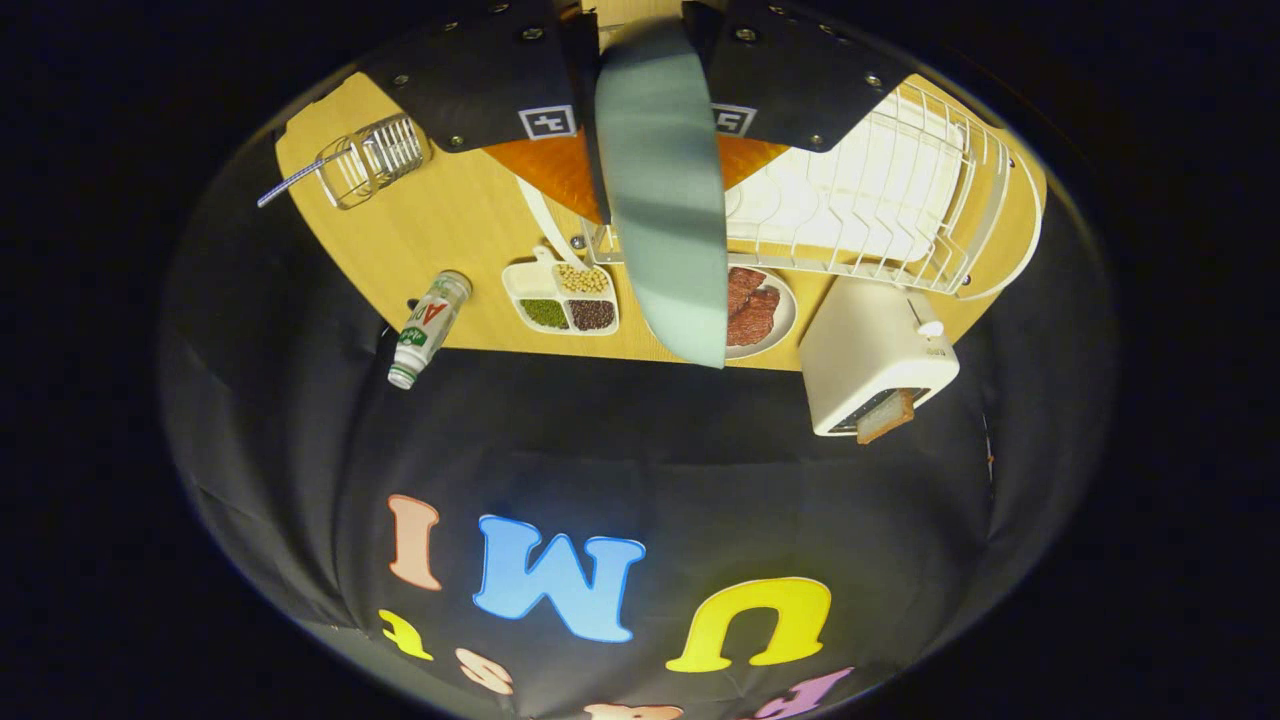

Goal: Take the plate from the dish rack, then take the spoon from the basket and place it into the plate.

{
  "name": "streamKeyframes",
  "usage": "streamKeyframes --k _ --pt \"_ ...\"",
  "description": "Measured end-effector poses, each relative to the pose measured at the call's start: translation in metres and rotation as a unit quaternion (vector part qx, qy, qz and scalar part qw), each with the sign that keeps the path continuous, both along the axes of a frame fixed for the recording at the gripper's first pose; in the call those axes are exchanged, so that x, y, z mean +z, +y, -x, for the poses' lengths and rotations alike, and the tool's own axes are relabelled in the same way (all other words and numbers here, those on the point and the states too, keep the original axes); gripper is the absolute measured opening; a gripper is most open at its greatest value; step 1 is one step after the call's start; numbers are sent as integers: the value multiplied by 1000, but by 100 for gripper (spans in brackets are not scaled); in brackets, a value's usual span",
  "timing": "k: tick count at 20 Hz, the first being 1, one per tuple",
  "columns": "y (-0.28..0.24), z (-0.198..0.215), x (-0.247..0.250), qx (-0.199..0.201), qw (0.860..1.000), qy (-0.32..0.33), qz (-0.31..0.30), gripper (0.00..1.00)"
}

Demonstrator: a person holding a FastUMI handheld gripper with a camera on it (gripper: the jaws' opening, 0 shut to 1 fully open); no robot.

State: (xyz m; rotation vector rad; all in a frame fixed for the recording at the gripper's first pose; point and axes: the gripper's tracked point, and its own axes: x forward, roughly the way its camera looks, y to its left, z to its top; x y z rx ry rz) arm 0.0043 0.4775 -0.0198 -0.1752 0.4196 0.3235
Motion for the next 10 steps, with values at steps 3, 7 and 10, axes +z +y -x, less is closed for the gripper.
streamKeyframes --k 3,7,10 --pt "-9 10 25 -6 999 -30 16 32" --pt "-28 37 48 -12 998 -54 25 32" --pt "-51 66 57 -14 997 -65 31 32"
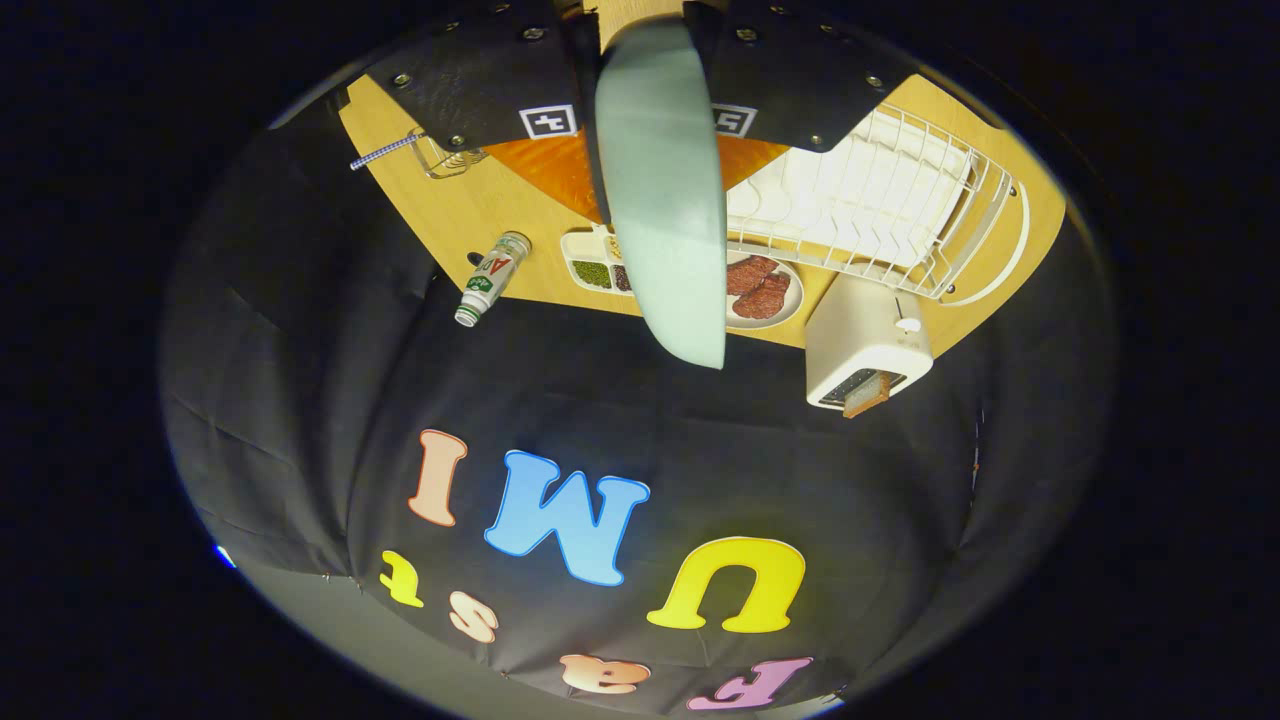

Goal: Take the plate from the dish rack, then take the spoon from the basket and place it into the plate.

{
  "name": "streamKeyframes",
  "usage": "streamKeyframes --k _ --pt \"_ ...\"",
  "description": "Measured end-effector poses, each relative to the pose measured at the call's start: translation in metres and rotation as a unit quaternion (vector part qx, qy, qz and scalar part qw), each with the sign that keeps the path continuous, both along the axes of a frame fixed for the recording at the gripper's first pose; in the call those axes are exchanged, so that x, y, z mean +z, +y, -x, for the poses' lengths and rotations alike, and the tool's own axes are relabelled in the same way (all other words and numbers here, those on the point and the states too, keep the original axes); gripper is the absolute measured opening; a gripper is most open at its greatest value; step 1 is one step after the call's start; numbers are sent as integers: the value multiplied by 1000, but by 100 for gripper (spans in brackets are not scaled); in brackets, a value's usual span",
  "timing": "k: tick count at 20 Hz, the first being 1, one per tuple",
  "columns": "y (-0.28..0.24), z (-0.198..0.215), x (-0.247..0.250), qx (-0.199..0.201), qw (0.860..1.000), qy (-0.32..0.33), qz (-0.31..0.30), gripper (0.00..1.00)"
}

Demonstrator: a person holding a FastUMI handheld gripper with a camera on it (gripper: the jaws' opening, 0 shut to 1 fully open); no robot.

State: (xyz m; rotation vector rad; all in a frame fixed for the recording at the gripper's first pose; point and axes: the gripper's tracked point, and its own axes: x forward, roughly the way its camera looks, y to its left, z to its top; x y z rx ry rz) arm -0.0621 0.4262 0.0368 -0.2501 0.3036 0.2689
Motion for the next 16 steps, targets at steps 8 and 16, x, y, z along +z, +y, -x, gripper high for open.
streamKeyframes --k 8,16 --pt "-63 72 -32 -1 999 33 -10 32" --pt "-93 108 -104 23 992 117 -41 32"
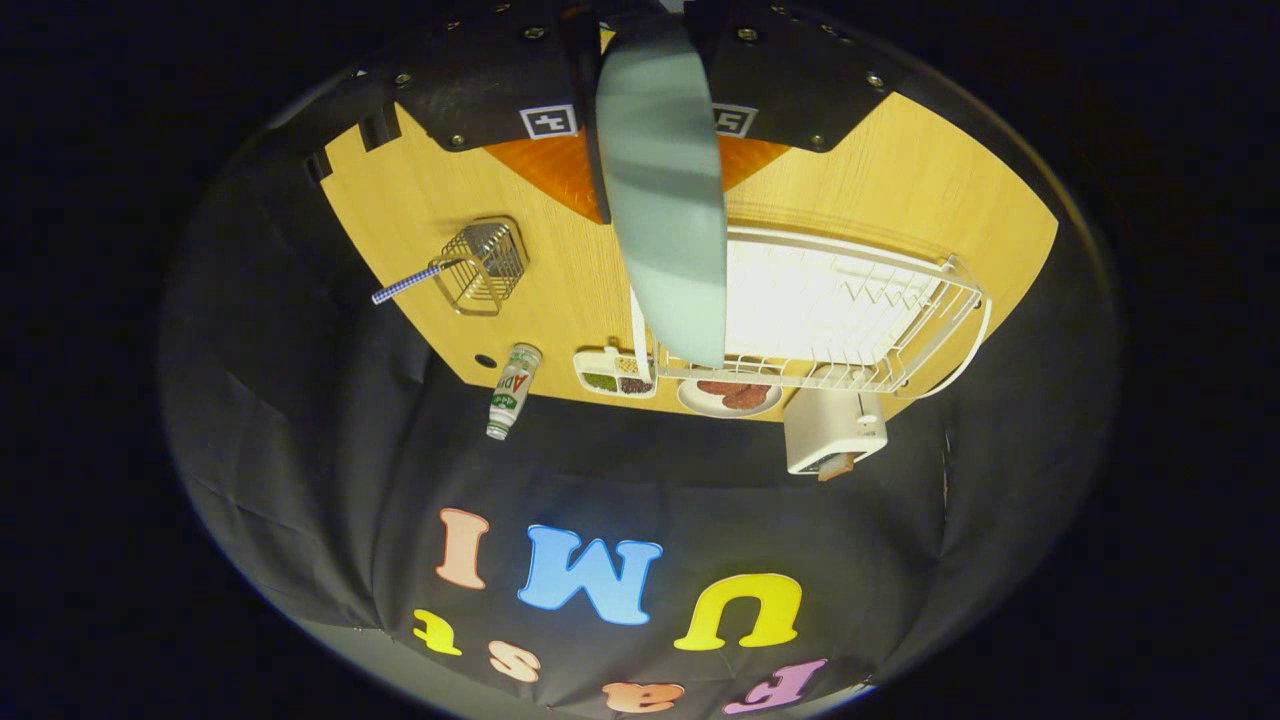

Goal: Take the plate from the dish rack, then take the spoon from the basket and place it into the plate.

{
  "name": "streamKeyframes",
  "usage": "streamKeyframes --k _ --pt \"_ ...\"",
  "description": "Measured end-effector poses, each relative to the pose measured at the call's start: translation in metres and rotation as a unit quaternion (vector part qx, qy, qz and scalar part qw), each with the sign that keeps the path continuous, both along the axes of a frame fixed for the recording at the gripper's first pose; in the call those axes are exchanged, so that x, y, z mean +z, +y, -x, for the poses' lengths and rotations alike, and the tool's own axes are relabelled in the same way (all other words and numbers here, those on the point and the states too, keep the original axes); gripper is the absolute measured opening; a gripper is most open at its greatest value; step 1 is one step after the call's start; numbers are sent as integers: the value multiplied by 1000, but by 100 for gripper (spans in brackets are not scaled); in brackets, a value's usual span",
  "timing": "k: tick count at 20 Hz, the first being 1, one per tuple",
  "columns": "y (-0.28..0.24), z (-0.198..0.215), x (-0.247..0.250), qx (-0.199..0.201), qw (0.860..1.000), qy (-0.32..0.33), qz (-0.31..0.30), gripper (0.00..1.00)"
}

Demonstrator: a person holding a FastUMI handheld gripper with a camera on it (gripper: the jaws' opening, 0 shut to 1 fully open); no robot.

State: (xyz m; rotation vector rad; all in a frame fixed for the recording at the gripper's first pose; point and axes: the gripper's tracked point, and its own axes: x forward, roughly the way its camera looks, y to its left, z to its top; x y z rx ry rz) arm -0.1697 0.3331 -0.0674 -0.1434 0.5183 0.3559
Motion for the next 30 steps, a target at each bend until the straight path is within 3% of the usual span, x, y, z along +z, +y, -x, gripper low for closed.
streamKeyframes --k 10,16,22,24,25,28,30 --pt "11 5 -62 14 990 105 -92 32" --pt "26 7 -78 12 972 154 -178 32" --pt "25 8 -111 -38 944 212 -249 37" --pt "17 7 -119 -53 947 215 -234 43" --pt "16 7 -120 -52 946 214 -237 52" --pt "10 6 -120 -54 952 204 -222 54" --pt "-1 3 -123 -62 959 196 -196 63"
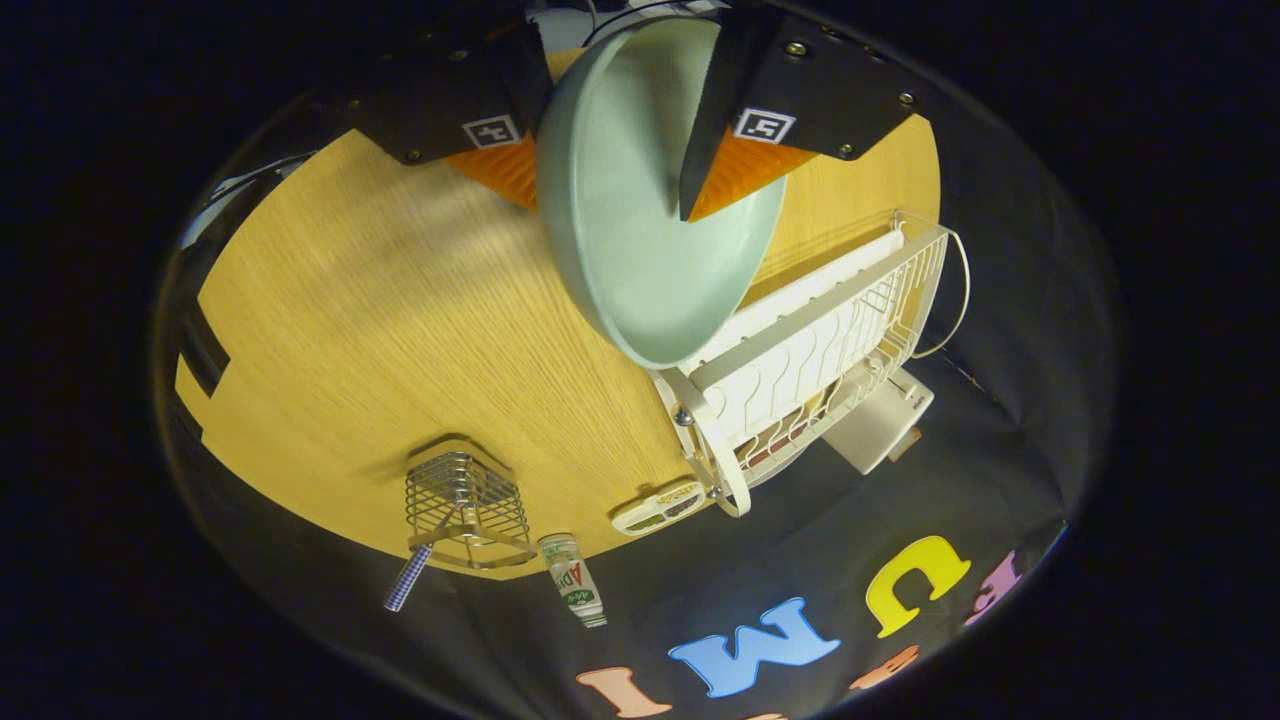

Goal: Take the plate from the dish rack, then take the spoon from the basket and place it into the plate.

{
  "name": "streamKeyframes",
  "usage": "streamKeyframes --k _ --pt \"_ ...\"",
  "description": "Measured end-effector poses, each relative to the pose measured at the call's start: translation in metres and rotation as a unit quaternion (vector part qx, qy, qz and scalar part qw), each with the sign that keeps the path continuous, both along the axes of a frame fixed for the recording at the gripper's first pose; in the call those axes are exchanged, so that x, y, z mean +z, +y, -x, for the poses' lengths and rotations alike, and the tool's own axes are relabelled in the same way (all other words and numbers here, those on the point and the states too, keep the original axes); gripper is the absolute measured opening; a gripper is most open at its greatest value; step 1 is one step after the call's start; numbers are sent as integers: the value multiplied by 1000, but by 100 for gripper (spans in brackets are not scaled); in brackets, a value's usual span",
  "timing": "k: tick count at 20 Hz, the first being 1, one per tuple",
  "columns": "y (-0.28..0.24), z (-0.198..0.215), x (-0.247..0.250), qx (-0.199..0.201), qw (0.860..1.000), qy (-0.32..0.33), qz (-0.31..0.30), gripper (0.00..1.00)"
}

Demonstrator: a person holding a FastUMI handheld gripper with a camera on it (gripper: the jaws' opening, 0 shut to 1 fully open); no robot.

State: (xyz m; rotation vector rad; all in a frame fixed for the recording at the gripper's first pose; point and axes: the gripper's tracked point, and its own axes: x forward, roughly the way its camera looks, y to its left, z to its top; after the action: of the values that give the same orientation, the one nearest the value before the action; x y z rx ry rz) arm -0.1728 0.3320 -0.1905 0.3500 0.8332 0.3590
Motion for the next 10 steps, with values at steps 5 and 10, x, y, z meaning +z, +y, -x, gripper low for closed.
streamKeyframes --k 5,10 --pt "-15 -8 10 -21 1000 -15 5 63" --pt "-48 -41 51 -80 994 -68 7 63"
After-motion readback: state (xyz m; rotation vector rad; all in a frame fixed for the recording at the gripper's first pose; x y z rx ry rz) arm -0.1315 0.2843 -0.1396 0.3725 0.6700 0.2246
